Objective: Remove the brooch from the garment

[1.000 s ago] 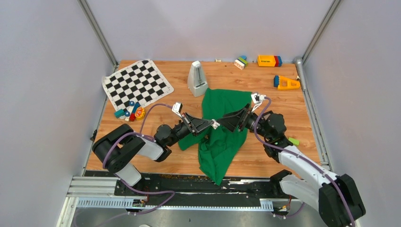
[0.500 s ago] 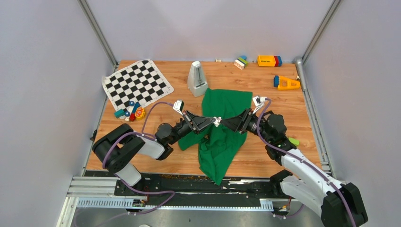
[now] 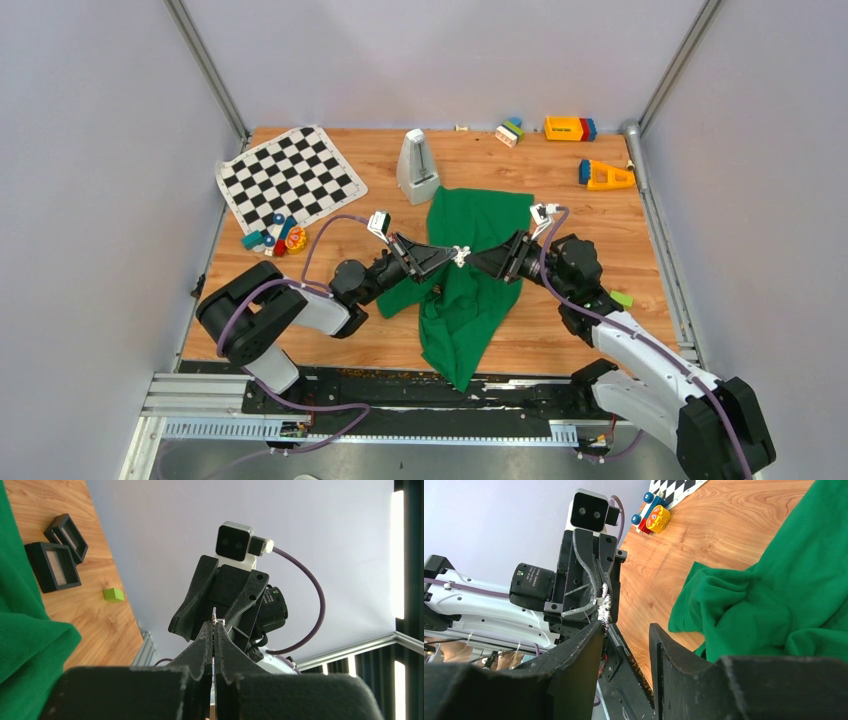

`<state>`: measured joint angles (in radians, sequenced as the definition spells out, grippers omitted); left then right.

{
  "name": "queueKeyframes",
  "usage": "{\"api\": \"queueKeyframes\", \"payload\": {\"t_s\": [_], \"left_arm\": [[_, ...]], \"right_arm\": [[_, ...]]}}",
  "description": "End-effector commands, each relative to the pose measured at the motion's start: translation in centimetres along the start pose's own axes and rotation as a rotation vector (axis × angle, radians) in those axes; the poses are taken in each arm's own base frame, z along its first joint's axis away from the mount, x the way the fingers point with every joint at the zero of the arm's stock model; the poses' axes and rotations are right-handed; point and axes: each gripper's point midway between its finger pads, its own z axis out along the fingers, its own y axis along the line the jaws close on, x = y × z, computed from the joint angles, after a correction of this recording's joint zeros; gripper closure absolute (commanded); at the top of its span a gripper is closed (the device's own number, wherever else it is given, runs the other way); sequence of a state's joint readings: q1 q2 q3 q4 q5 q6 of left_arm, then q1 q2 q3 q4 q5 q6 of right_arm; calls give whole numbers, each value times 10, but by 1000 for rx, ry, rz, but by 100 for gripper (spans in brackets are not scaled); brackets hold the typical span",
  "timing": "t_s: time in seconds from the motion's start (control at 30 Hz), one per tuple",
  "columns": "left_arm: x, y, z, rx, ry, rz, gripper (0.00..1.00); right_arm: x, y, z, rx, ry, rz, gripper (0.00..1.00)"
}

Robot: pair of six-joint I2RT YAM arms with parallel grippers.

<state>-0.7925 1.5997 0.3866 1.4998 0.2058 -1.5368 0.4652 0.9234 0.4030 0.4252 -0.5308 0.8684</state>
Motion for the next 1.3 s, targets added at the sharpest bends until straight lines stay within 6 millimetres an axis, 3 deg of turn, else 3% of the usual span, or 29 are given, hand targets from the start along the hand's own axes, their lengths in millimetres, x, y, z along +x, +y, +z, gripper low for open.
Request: {"api": "queueKeyframes", "payload": {"t_s": [0.0, 0.17, 0.53, 0.8, 1.03, 1.17, 1.27], "left_arm": [[1, -22, 10, 82, -1, 14, 100], [0, -17, 11, 70, -14, 23, 100], [-3, 6, 11, 8, -52, 2, 100], [-4, 8, 9, 0, -64, 0, 100], [-4, 3, 8, 11, -59, 3, 100], [-2, 1, 9, 19, -48, 4, 100], [-2, 0, 10, 23, -47, 9, 100]], "right_arm": [[-13, 17, 5, -55, -15, -7, 61], [-16, 12, 9, -15, -22, 17, 67], [-8, -7, 16, 149, -28, 35, 70], [-18, -22, 4, 254, -106, 35, 70], [-23, -11, -6, 216, -150, -2, 68], [-12, 20, -7, 16, -103, -82, 51], [-6, 28, -2, -40, -54, -94, 46]]}}
